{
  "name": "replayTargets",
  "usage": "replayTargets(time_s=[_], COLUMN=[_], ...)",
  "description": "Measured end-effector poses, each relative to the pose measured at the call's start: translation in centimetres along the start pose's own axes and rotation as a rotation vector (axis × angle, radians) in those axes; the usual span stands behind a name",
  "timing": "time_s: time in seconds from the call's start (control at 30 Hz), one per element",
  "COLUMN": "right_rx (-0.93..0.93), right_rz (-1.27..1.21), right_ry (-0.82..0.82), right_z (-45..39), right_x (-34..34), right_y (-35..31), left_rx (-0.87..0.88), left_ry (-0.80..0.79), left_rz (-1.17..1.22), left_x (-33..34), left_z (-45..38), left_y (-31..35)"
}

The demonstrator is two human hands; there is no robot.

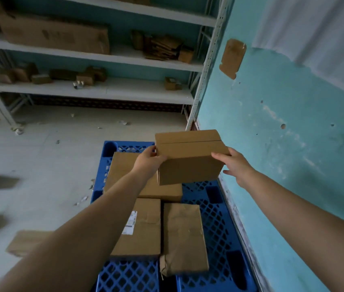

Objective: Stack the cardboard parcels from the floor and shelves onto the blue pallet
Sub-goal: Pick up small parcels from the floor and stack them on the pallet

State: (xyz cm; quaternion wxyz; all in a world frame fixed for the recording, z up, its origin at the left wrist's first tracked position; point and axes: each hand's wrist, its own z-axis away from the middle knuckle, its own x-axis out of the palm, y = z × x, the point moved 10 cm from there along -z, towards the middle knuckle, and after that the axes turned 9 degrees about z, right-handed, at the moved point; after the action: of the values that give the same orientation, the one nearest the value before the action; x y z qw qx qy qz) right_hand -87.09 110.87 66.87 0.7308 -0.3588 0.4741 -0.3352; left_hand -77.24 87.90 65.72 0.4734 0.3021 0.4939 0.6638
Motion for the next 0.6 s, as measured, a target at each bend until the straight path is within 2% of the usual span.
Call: replayTargets(time_s=[0.2,0.37,0.6], right_rx=[0.147,0.255,0.367], right_rz=[0.033,0.056,0.03], right_ry=[-0.125,-0.189,-0.171], right_z=[-4.3,-7.8,-15.9], right_x=[1.5,4.7,8.2], right_y=[7.5,15.6,27.4], left_rx=[-0.138,-0.214,-0.282], left_ry=[0.057,0.055,-0.011], left_rz=[-0.021,-0.112,-0.198], left_x=[3.0,4.5,7.8], left_z=[-1.6,-6.4,-15.7], left_y=[-6.4,-12.4,-22.5])
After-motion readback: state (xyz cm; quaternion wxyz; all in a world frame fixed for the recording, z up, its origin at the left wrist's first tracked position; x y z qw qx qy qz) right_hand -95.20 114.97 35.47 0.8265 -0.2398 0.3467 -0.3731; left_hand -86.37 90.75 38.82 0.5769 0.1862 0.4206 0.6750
